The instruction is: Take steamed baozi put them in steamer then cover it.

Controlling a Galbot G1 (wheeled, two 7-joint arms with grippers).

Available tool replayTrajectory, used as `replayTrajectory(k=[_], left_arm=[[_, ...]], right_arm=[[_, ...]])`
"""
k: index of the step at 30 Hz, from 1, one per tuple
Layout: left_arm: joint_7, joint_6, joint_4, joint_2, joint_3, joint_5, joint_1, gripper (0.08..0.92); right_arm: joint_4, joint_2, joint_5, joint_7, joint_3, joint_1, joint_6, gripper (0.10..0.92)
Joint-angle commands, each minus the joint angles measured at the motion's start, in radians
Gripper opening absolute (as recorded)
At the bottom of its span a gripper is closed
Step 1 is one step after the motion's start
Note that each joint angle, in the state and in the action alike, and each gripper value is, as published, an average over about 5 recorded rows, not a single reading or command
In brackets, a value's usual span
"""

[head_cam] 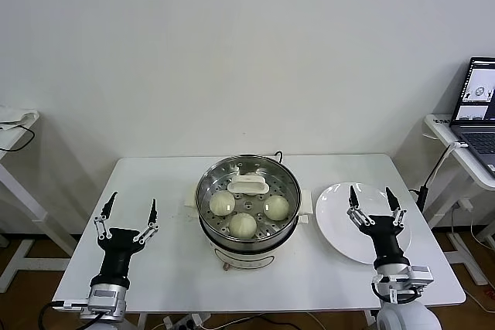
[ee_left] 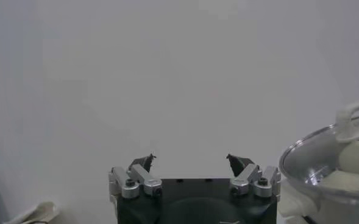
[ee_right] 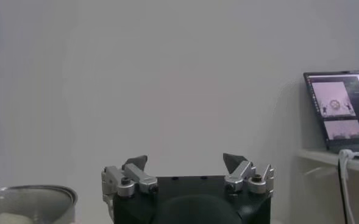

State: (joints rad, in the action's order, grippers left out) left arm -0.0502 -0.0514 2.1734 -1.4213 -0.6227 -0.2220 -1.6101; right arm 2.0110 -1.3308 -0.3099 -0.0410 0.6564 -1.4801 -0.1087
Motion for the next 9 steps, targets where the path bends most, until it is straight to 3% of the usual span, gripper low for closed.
replayTrajectory(k=[1, 9], left_arm=[[-0.003, -0.015, -0.007, -0.004, -0.01, 0.019, -0.006, 0.823], [-0.004, -0.015, -0.007, -0.006, -0.007, 0.015, -0.007, 0.823]], right_arm=[[0.004, -0.003, 0.001, -0.002, 0.002, -0.003, 0.005, 0.823], [0.003, -0.005, -0.003, -0.003, 0.002, -0.001, 0.005, 0.823]])
